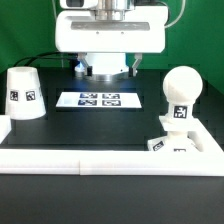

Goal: Assemble lamp

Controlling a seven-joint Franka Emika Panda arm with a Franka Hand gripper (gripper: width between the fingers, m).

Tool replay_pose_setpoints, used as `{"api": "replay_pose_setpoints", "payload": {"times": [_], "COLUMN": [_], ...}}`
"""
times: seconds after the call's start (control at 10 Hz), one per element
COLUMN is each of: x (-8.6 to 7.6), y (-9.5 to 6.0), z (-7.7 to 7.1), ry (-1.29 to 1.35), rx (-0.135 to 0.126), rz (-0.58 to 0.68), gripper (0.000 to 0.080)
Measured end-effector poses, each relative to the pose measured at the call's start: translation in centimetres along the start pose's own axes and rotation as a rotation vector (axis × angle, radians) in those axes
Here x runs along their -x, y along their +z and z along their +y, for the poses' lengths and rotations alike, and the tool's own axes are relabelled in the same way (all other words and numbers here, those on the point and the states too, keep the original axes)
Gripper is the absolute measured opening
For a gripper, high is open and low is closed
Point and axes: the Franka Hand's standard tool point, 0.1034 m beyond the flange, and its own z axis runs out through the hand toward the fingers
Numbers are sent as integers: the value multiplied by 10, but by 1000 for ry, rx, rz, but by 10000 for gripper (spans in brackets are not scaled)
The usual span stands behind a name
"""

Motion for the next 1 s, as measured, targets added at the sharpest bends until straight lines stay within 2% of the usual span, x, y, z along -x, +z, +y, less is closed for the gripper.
{"api": "replay_pose_setpoints", "payload": {"times": [0.2, 0.4, 0.5, 0.8, 1.0], "x": [37, 54, 59, 59, 58], "y": [1, -4, -10, -18, -15], "z": [30, 62, 80, 119, 134], "ry": [-17, -60, -60, -84, -111], "rx": [-2, -7, -11, -15, -15], "rz": [-33, -37, -39, -31, -30], "gripper": [699, 699, 699, 699, 699]}}
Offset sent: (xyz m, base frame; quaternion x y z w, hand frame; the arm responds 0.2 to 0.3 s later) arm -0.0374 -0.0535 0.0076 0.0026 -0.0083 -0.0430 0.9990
